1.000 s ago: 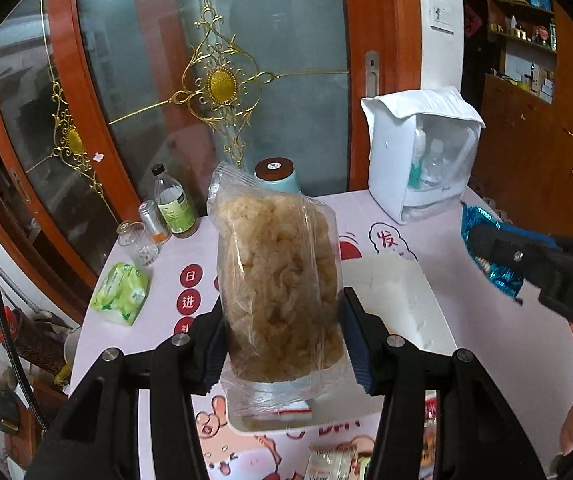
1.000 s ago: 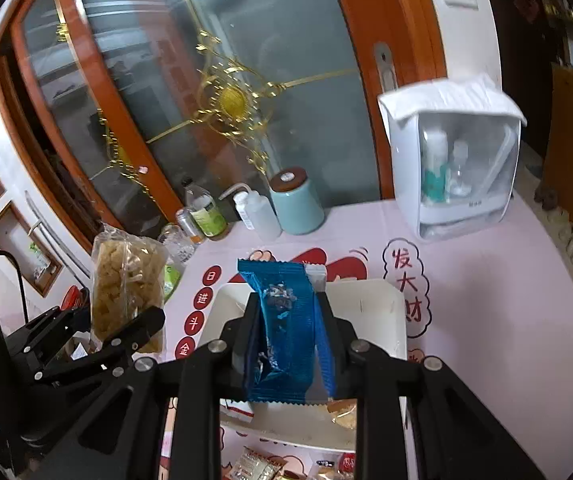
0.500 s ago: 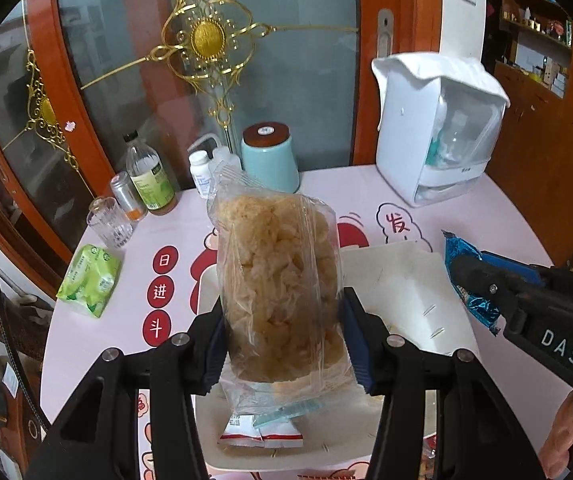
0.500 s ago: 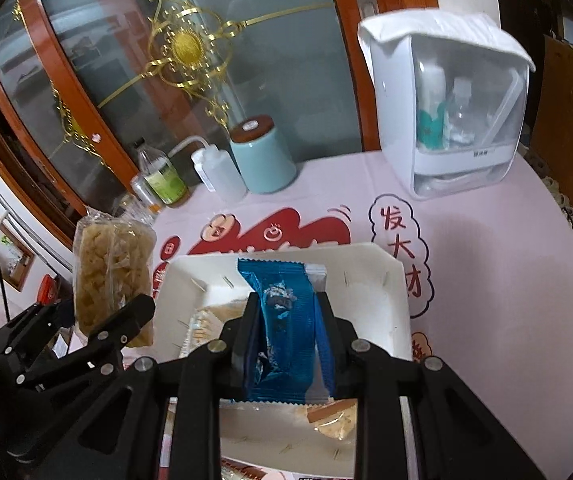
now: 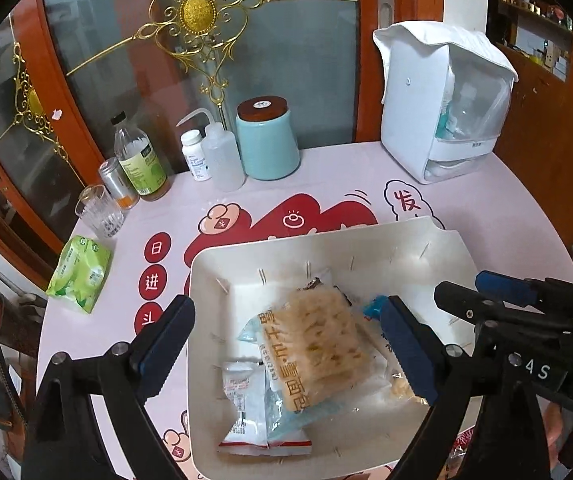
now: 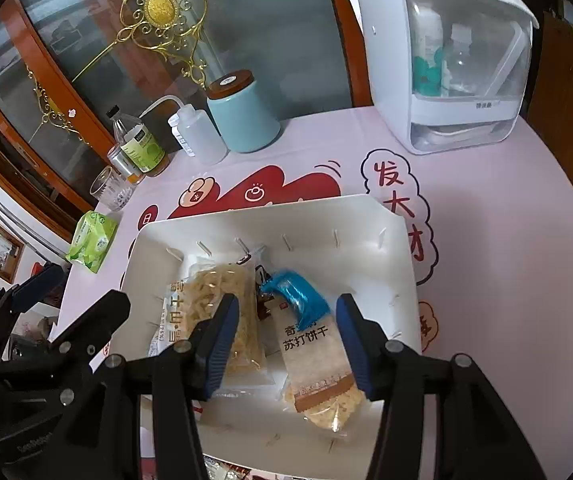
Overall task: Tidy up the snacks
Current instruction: 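Carry both snacks over the white tray and open both grippers to drop them, then move both grippers back toward the remaining snacks on the table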
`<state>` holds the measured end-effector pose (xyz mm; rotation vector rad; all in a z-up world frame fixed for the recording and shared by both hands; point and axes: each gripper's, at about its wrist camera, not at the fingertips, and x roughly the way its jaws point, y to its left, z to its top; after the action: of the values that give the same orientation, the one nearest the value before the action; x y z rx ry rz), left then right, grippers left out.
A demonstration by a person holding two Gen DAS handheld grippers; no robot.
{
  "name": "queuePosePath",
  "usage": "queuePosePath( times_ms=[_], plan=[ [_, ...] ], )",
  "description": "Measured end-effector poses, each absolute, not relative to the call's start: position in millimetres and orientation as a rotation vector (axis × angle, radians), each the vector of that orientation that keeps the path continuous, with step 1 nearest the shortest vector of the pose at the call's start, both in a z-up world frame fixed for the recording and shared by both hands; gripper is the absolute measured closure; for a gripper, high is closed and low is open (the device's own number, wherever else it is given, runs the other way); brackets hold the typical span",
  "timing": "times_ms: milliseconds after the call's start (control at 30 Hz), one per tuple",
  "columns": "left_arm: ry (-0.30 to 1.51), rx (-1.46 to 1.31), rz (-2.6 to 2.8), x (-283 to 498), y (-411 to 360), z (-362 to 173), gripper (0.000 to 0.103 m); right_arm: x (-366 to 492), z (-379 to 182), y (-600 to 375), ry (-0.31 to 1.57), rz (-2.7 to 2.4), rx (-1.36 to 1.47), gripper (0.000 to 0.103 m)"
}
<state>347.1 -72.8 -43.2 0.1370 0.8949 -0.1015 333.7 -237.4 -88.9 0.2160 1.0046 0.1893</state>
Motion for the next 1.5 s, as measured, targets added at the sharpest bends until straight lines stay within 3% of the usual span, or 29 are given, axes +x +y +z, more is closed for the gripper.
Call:
queuePosePath(
  times_ms=[767,967,1233,1500],
  plan=[
    [0.846,0.136,-0.103,274.7,-64.9,3.6,0.001,255.7,-41.6,-243.8,0.914,0.21,0.179,0.051],
    [0.822,0.132,-0.096,232.1,-58.1,19.5,0.001,214.2,-30.6,-253.2,0.876,0.226,0.169,0.04],
    [0.847,0.129,-0.08,175.1,-36.8,17.6,0.001,157.9,-46.6,-255.8,0.893,0.253,0.107,0.04],
    [0.928,0.147,-0.076,118.5,-11.6,-19.2,0.001,106.2,-84.0,-249.4,0.962,0.296,0.047,0.04]
  ],
)
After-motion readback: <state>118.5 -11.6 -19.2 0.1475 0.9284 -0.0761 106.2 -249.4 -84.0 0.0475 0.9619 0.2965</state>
